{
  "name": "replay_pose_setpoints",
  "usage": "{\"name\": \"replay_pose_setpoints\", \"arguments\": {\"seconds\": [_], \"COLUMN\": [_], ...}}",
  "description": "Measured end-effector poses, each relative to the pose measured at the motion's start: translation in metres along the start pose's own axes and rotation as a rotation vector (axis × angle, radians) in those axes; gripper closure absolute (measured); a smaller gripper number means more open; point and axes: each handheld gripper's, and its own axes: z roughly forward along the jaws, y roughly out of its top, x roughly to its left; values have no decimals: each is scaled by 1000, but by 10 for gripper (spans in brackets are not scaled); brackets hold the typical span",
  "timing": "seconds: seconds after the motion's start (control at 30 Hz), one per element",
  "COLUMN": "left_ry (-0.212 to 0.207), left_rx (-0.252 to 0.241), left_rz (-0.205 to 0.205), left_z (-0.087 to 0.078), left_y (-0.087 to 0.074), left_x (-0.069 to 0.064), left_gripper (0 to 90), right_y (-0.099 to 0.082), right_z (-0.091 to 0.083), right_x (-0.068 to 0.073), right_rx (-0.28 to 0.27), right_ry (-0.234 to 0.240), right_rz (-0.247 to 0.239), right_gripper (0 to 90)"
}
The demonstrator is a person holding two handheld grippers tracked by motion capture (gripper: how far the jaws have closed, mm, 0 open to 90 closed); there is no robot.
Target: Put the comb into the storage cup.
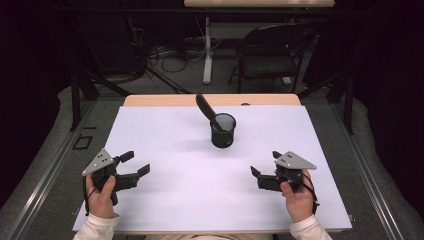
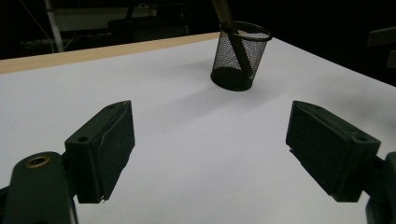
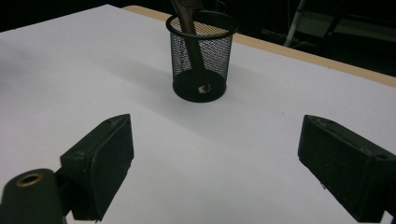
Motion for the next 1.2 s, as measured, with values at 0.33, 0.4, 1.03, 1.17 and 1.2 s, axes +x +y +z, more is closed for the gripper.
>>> {"name": "replay_pose_setpoints", "arguments": {"seconds": [0.33, 0.4, 1.03, 1.17, 1.2], "left_ry": [14, 16, 33, 33, 32], "left_rx": [2, 5, 25, 27, 26], "left_rz": [-3, -1, 12, 19, 20], "left_z": [4, 4, 8, 8, 8], "left_y": [-11, -13, -22, -23, -23], "left_x": [8, 10, 18, 19, 19], "left_gripper": [160, 160, 160, 160, 160], "right_y": [-15, -17, -31, -33, -33], "right_z": [1, 1, 10, 12, 12], "right_x": [-10, -11, -24, -25, -25], "right_rx": [2, 2, 20, 19, 25], "right_ry": [-28, -38, -77, -85, -85], "right_rz": [17, 16, 44, 42, 40], "right_gripper": [103, 103, 103, 103, 103]}}
